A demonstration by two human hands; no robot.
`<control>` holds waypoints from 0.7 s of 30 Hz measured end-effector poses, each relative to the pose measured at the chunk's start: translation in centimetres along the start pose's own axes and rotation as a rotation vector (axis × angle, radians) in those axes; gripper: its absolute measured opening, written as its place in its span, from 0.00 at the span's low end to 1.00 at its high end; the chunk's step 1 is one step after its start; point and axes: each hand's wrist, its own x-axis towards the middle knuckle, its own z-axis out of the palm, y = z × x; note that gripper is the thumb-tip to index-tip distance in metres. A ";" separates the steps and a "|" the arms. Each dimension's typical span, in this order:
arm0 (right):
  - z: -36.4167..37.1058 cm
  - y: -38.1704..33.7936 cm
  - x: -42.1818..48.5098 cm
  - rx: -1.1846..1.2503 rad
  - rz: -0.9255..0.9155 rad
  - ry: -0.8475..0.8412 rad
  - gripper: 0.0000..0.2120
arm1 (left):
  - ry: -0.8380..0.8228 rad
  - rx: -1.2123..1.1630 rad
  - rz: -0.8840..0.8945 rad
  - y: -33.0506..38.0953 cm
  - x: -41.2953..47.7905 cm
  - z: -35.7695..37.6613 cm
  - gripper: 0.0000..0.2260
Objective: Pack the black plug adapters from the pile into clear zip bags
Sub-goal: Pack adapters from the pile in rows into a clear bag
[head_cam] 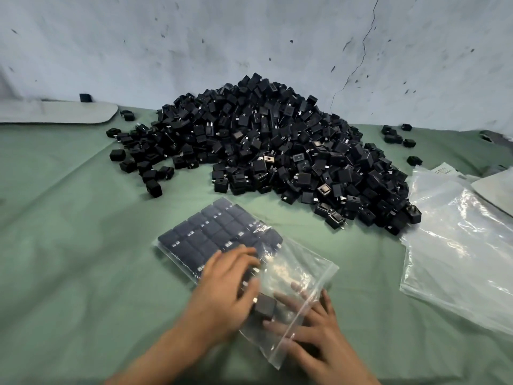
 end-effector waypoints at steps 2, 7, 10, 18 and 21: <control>-0.3 0.1 -0.3 -0.011 0.016 -0.034 0.15 | -0.053 0.091 -0.065 -1.9 0.8 -1.0 0.17; -0.2 -0.5 -0.2 -0.012 0.001 0.037 0.12 | -0.294 0.288 0.002 -3.1 0.5 -0.3 0.26; 0.1 -0.7 -0.4 -0.087 -0.012 0.147 0.12 | -0.331 0.357 0.017 -3.1 0.1 0.1 0.27; 0.3 -0.7 -0.1 -0.014 0.101 0.066 0.17 | -0.346 0.345 0.014 -3.2 0.1 0.0 0.27; 0.0 -0.4 0.3 -0.004 0.104 0.014 0.17 | -0.347 0.344 0.013 -3.3 0.1 0.1 0.27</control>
